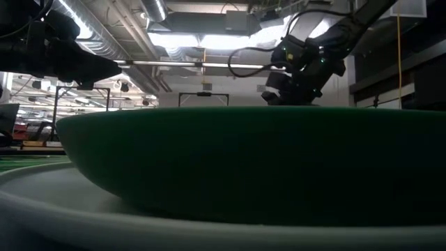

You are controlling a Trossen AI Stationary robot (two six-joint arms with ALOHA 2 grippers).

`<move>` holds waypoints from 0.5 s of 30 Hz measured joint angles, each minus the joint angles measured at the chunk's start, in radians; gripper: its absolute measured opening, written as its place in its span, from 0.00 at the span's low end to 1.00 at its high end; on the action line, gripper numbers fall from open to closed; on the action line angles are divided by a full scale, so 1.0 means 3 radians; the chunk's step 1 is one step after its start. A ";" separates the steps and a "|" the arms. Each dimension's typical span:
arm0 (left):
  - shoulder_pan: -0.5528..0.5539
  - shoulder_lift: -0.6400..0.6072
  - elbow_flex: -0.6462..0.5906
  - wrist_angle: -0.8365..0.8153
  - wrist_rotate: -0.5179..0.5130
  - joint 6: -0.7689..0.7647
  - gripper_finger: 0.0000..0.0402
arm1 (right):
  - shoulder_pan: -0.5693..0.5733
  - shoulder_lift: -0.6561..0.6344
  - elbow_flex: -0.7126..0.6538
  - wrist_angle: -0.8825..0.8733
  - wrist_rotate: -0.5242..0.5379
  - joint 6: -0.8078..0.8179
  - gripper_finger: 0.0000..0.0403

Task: Stack plastic plates
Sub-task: Stack the pink plate on the green plate

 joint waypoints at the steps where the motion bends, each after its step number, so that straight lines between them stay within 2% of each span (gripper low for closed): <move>1: 0.0000 0.0000 0.0000 0.0000 0.0000 0.0000 0.28 | 0.0000 0.0000 -0.0018 0.0032 -0.0001 -0.0030 0.31; 7: 0.0000 0.0000 0.0000 0.0000 0.0000 0.0000 0.28 | 0.0001 0.0000 -0.0141 0.0272 -0.0002 -0.0133 0.31; 15: 0.0000 0.0000 0.0000 0.0000 0.0000 0.0001 0.28 | 0.0001 0.0001 -0.0205 0.0299 -0.0002 -0.0220 0.31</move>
